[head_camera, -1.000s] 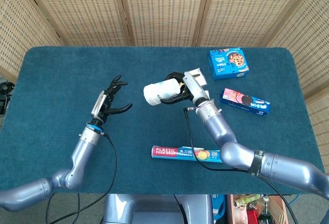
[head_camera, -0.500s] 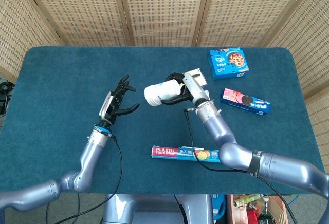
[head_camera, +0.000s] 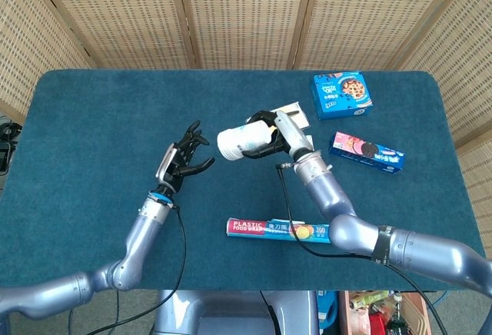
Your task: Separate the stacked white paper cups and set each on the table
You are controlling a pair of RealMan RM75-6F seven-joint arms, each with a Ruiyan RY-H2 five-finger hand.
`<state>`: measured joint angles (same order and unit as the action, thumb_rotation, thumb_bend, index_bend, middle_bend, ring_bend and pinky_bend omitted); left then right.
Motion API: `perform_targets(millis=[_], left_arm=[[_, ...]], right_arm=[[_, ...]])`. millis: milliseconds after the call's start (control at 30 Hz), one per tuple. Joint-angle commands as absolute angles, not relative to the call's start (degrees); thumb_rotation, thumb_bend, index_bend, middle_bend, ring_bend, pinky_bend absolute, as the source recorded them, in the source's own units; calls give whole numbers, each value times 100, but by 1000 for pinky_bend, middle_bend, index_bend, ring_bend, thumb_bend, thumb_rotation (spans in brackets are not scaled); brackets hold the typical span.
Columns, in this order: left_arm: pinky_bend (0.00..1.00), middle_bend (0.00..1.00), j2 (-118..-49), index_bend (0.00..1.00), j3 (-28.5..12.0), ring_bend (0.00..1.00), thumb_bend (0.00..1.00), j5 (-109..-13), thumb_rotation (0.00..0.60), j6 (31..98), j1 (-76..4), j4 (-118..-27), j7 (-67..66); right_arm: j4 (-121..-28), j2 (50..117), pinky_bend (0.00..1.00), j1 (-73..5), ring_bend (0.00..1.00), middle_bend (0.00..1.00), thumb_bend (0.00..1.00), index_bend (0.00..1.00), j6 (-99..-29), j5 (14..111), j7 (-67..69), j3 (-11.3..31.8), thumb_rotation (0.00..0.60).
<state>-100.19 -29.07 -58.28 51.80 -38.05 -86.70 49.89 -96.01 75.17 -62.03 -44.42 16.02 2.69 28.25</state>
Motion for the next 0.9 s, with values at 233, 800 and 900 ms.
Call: perform_targets(millis=[233, 800, 900], left_arm=[[0, 0, -10165, 510, -2995, 0, 206, -5713, 600, 5156, -3926, -8737, 4780], [0, 0, -10440, 551, -3058, 0, 221, -5777, 600, 5134, -4018, -8616, 4742], [0, 0, -10474, 551, -3082, 0, 241, -5775, 600, 5125, -4039, -8585, 4735]], right_arm=[[-9610, 7502, 658, -6210, 412, 552, 239, 663, -4421, 1629, 313, 2786, 600], [-9619, 7413, 658, -6151, 413, 551, 239, 663, -4389, 1667, 426, 2730, 600], [-9629, 7396, 658, -6139, 412, 551, 239, 663, -4382, 1693, 438, 2719, 600]])
